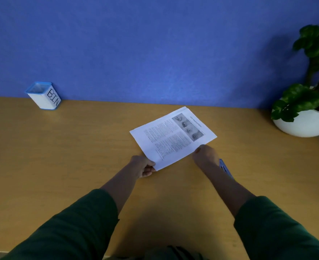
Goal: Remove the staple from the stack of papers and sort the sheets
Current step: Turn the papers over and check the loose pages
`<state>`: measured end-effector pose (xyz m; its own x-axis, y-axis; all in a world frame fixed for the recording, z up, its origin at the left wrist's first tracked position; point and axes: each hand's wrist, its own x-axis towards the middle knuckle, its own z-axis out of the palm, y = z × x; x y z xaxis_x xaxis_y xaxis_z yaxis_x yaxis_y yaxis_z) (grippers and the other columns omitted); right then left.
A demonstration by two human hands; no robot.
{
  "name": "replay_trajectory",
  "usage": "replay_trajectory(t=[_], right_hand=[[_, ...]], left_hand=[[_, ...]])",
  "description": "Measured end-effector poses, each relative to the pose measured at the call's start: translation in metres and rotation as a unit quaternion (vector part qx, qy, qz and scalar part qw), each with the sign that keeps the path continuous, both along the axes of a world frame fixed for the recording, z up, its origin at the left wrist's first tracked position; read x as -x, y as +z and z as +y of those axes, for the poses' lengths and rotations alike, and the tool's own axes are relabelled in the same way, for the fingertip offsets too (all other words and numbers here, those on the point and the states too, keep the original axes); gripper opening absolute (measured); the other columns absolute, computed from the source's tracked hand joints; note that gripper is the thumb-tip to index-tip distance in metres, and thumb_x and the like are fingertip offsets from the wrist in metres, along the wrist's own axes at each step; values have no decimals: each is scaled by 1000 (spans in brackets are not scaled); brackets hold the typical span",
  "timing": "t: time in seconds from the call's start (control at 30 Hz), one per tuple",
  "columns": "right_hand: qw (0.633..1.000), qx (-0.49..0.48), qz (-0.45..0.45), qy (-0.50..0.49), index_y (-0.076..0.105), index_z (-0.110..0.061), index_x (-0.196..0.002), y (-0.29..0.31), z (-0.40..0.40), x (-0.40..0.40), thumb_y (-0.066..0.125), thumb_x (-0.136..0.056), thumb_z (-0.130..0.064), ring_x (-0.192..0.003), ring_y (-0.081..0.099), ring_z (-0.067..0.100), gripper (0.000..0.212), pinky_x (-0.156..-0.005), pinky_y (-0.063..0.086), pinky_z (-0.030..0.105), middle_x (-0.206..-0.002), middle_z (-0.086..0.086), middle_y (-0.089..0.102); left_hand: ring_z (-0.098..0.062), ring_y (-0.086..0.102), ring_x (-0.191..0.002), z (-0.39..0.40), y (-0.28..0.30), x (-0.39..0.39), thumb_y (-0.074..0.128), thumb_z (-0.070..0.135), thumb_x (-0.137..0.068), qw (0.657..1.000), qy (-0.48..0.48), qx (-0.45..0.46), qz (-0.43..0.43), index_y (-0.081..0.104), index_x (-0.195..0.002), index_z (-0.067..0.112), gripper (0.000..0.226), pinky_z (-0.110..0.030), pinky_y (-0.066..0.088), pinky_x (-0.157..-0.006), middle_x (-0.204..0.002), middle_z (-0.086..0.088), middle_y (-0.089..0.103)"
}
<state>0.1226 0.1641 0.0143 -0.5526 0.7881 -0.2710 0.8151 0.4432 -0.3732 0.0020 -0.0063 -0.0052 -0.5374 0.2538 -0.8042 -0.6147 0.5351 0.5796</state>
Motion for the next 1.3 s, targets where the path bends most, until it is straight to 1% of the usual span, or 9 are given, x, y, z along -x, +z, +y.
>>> replay_trajectory(t=[0.2,0.53,0.67,0.77,0.87,1.0,1.1,1.17,1.3], right_hand=[[992,-23,-104,-60,55,-5,-117,1,56,-30,57,-82,-19,-115,52,33,38,-88,47,34,-120,16,59],[980,64,-180,-51,57,-9,-96,-4,63,-61,75,-73,-40,-75,52,16,43,-45,31,23,-76,2,51],[985,44,-160,-50,62,-7,-96,-8,61,-64,71,-78,-33,-74,56,19,33,-44,34,22,-82,5,57],[990,43,-128,-45,62,-5,-89,-6,61,-64,61,-84,-29,-73,55,23,25,-47,35,23,-71,6,54],[980,182,4,-77,61,-1,-82,0,57,-57,64,-81,-18,-65,54,24,17,-57,40,27,-70,12,58],[885,404,207,-101,58,-9,-79,21,40,-44,60,-88,-14,-53,46,14,10,-51,40,24,-61,3,57],[755,540,326,-179,57,-9,-80,30,27,-33,56,-91,-12,-55,48,15,11,-49,50,25,-68,7,54],[685,600,349,-221,59,-5,-74,33,18,-28,59,-90,-15,-53,51,15,19,-49,54,22,-69,10,54],[628,657,351,-224,62,-4,-76,34,3,-19,60,-90,-19,-48,58,14,20,-48,54,19,-69,14,65]], left_hand=[[-18,64,-58,8,-2,-4,68,-4,-80,1000,-16,4,15,60,-92,-2,14,-26,48,-46,-73,-13,64],[-16,64,-48,22,-3,-16,67,-6,-80,999,-29,-1,32,57,-88,-2,13,-23,45,-41,-70,-13,63],[-13,62,-37,24,-3,-21,66,-7,-80,999,-31,-1,33,56,-81,0,12,-21,44,-39,-70,-13,63],[-18,64,-52,24,-3,-23,65,-7,-80,999,-28,-5,29,56,-81,1,12,-23,43,-41,-72,-13,64],[-19,64,-57,22,-3,-25,64,-8,-80,999,-27,-10,27,55,-81,1,13,-21,42,-40,-72,-13,64],[-19,63,-56,20,-3,-25,66,-8,-80,999,-25,-8,27,56,-79,1,13,-20,42,-38,-71,-13,63],[-19,63,-56,18,-2,-24,66,-8,-80,999,-25,-9,27,57,-79,0,12,-22,42,-40,-72,-14,63],[-19,62,-56,18,-2,-23,66,-8,-79,999,-27,-9,27,57,-77,-1,12,-23,41,-41,-71,-14,63],[-20,63,-57,16,0,-22,67,-7,-80,999,-34,-13,29,58,-80,-3,10,-24,41,-42,-71,-14,63]])
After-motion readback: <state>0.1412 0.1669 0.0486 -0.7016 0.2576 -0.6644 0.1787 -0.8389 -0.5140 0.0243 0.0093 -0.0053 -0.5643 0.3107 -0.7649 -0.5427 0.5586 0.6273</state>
